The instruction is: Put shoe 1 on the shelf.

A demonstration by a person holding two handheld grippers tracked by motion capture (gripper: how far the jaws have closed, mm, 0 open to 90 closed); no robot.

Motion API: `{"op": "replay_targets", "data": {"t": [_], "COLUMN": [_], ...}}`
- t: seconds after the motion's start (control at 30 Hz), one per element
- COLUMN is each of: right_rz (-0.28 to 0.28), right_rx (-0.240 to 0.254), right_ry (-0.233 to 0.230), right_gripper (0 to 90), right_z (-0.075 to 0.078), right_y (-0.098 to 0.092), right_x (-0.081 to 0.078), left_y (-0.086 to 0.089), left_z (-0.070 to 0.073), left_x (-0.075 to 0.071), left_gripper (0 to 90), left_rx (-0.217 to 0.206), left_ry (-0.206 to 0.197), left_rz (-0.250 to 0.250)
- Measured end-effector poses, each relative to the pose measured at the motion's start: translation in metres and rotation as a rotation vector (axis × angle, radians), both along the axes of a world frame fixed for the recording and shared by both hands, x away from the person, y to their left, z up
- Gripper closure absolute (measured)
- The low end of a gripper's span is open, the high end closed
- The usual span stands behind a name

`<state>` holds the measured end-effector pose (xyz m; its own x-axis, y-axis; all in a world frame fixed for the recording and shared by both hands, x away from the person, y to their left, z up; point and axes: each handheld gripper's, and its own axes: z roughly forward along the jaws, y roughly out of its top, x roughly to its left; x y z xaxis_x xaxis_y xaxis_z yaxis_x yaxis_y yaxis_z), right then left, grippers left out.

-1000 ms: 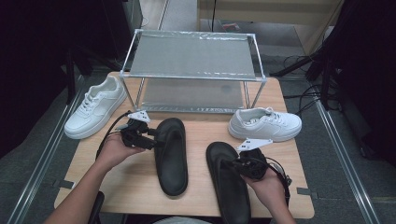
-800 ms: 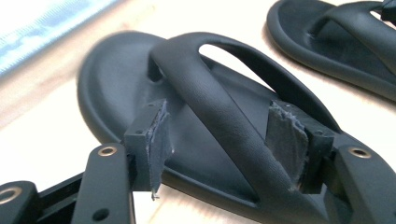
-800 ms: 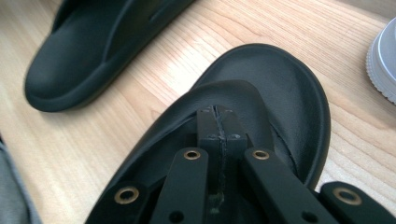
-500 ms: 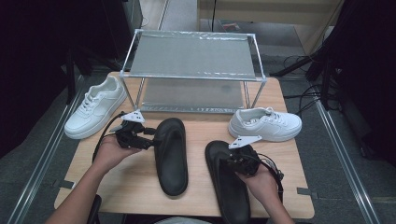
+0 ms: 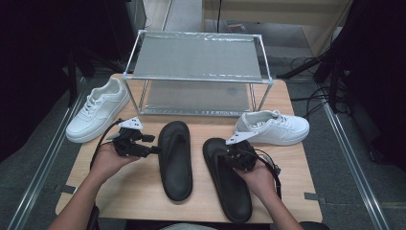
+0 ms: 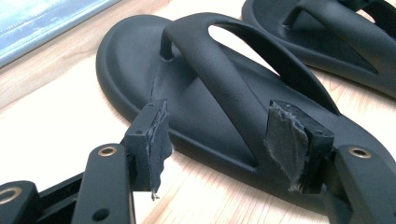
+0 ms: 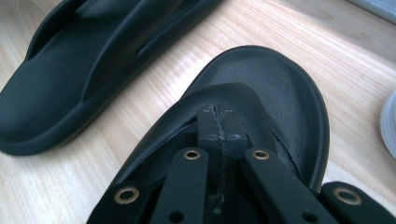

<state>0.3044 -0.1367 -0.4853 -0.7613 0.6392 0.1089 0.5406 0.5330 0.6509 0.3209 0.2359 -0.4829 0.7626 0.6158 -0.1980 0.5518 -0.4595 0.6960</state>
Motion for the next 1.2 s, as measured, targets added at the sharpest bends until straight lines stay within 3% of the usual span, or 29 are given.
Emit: {"op": "replay_targets", "data": {"t": [0.33, 0.6, 0.93, 1.2], "right_rz": [0.000, -0.013, -0.001, -0.025], "right_rx": [0.018, 0.065, 0.053, 0.087], "right_ry": [-0.013, -0.020, -0.065, -0.062], "right_gripper": [90.0, 90.0, 90.0, 90.0], "right_z": [-0.002, -0.007, -0.008, -0.011], "right_y": [0.016, 0.028, 0.045, 0.049], "right_x": [0.020, 0.040, 0.055, 0.062], "left_y": [0.002, -0.001, 0.001, -0.001], "left_z": [-0.002, -0.005, -0.007, -0.014], "left_x": [-0.007, -0.010, -0.013, -0.009], "left_gripper": [39.7, 39.5, 46.1, 51.1], "left_rx": [-0.008, 0.000, -0.010, -0.012], "left_ry": [0.002, 0.017, 0.030, 0.063], "left_rz": [0.007, 0.007, 0.008, -0.003]}}
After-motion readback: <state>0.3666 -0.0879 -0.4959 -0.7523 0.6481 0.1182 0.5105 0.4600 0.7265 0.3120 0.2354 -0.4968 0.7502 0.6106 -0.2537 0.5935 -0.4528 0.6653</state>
